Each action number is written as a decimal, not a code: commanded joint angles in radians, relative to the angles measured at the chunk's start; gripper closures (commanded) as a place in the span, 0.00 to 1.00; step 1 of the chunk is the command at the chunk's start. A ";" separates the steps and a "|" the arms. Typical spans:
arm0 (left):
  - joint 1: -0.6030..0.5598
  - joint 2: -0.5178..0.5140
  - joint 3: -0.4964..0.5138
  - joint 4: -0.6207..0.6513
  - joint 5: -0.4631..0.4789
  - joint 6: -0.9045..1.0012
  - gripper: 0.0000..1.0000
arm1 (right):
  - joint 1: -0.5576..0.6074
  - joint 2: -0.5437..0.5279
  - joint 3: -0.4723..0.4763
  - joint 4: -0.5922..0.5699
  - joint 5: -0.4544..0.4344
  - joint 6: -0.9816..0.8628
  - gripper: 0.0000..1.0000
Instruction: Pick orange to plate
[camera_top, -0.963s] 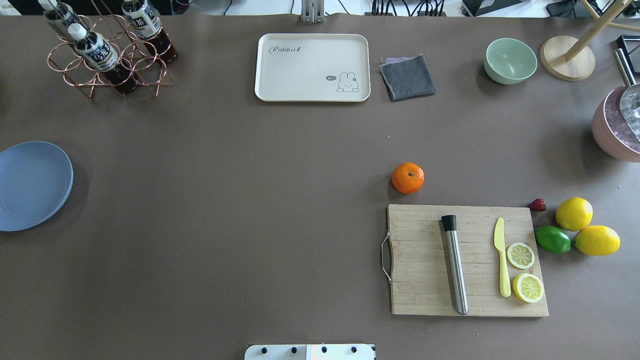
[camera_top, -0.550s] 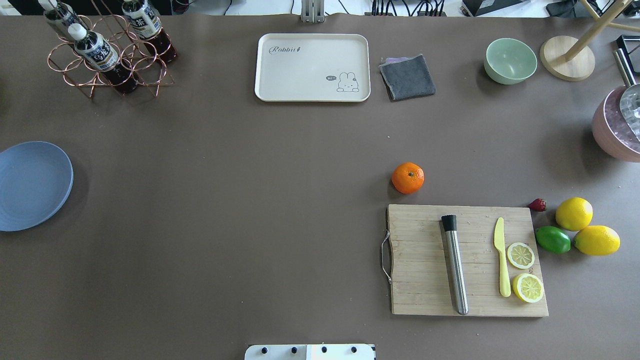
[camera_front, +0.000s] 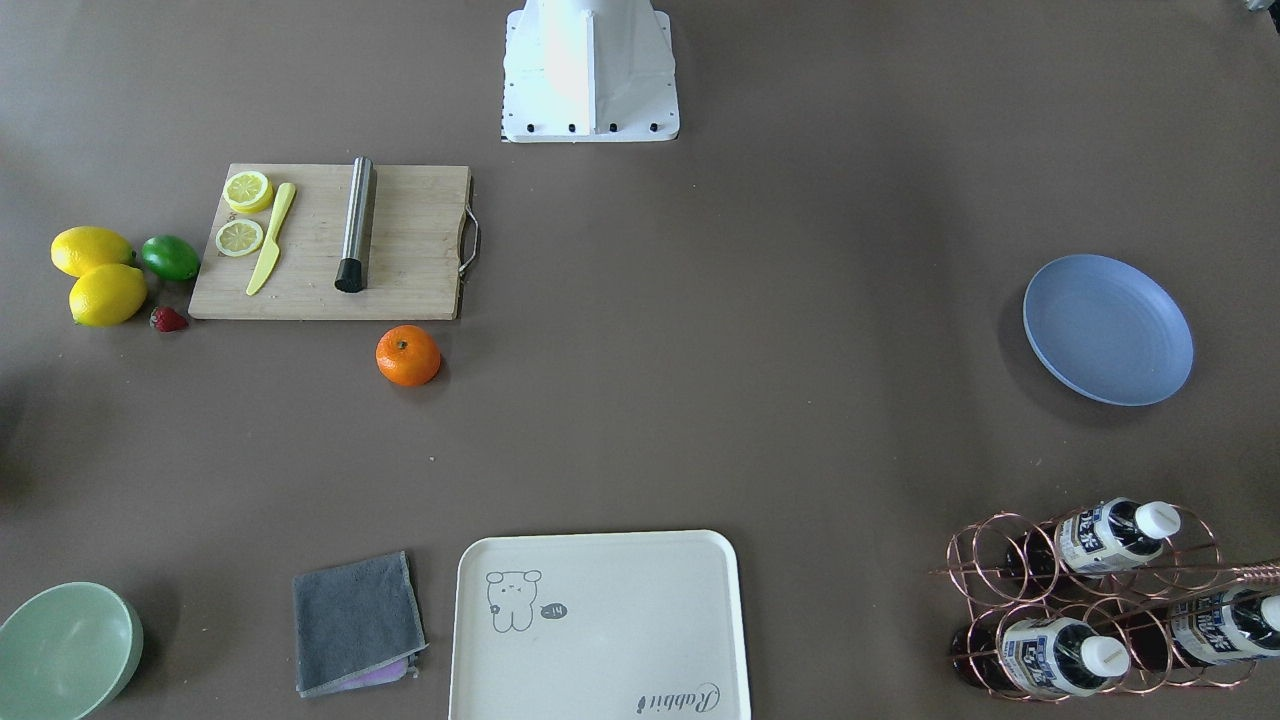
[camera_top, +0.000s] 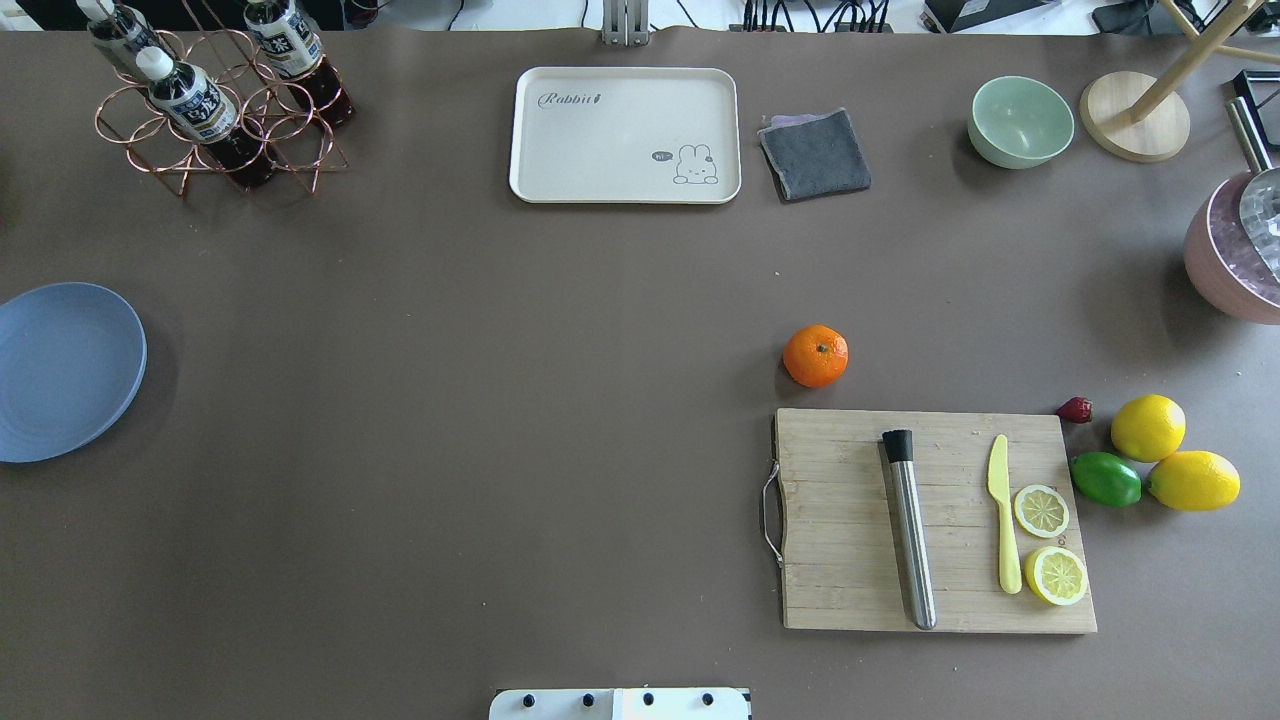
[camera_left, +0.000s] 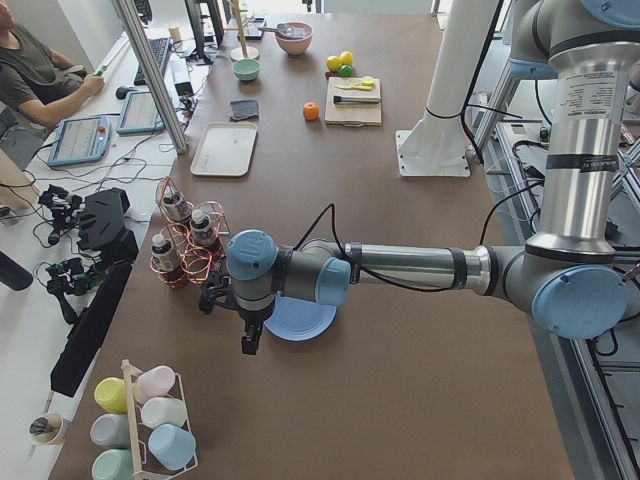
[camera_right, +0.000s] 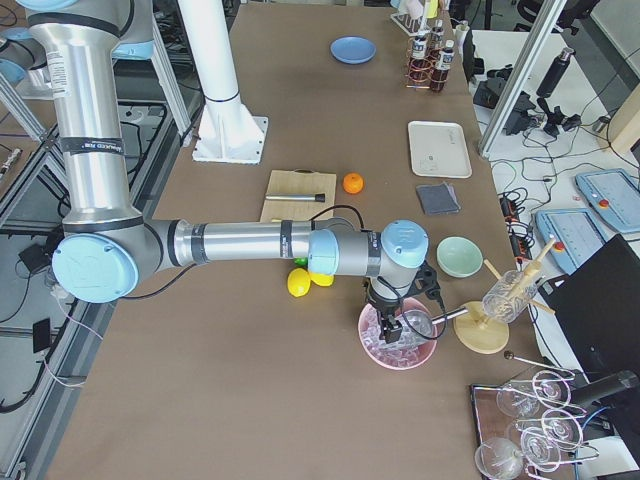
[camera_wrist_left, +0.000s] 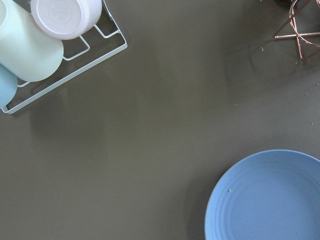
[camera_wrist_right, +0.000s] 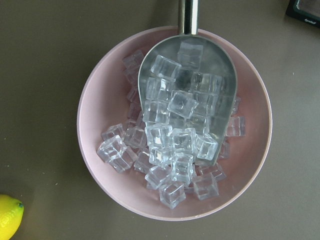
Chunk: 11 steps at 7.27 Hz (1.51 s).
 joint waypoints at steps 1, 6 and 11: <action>-0.003 0.004 -0.003 -0.004 -0.001 0.001 0.02 | 0.000 -0.009 0.003 0.002 0.000 0.001 0.00; -0.001 0.003 -0.005 -0.012 -0.002 0.001 0.02 | 0.000 -0.014 0.009 0.002 0.000 0.001 0.00; -0.001 0.012 -0.012 -0.010 -0.011 0.000 0.02 | 0.000 -0.018 0.011 0.000 0.003 0.003 0.00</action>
